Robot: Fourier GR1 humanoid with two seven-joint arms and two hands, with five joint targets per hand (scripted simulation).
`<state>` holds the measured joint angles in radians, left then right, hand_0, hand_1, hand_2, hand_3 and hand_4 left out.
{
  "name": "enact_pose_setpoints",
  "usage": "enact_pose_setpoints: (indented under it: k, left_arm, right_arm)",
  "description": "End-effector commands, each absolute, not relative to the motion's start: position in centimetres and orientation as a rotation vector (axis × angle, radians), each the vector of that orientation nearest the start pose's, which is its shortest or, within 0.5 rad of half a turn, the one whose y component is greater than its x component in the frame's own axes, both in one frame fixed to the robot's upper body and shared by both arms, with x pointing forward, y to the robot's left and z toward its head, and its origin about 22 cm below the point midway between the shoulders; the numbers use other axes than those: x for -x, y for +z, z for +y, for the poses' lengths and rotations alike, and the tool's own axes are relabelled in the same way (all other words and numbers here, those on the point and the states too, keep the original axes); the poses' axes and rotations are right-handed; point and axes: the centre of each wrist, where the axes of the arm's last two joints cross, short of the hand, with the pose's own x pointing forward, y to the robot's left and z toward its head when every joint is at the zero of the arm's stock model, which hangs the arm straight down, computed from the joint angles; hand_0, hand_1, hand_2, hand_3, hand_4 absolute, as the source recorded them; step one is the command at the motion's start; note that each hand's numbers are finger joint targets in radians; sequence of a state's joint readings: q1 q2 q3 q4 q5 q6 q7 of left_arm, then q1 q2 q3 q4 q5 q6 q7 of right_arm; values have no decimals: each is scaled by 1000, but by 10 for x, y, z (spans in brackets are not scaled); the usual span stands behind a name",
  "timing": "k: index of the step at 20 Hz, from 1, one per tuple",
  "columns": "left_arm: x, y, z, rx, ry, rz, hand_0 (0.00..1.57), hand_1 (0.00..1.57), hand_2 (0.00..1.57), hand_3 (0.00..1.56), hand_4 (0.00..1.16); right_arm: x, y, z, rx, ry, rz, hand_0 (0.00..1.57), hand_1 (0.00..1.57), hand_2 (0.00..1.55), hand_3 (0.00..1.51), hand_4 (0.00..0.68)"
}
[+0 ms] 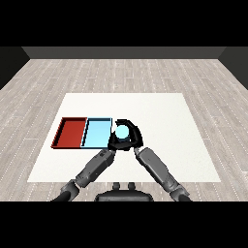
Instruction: Pick the blue can and put it in the blue box
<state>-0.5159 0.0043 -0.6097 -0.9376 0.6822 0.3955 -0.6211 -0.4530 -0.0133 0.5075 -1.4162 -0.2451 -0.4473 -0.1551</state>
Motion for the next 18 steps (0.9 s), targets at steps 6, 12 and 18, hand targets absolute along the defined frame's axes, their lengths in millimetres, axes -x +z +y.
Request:
enact_pose_setpoints:
  k: [6, 12, 18]
  left_arm:
    - [-307, -19, 63, 323, 67, -1785, 1571, 1571, 1571, 1520, 1133]
    - [-302, -44, 77, 250, 77, -1787, 1571, 1571, 1571, 1527, 1142]
    - [-336, -16, 99, 140, 48, -1841, 1571, 1571, 1571, 1530, 1150]
  right_arm:
    - [-278, 60, -72, -257, 138, -1874, 0, 0, 0, 0, 0]
    - [-296, 74, -113, -287, 24, -1908, 0, 0, 0, 0, 0]
    - [-271, 73, -165, -306, -204, -1985, 0, 0, 0, 0, 0]
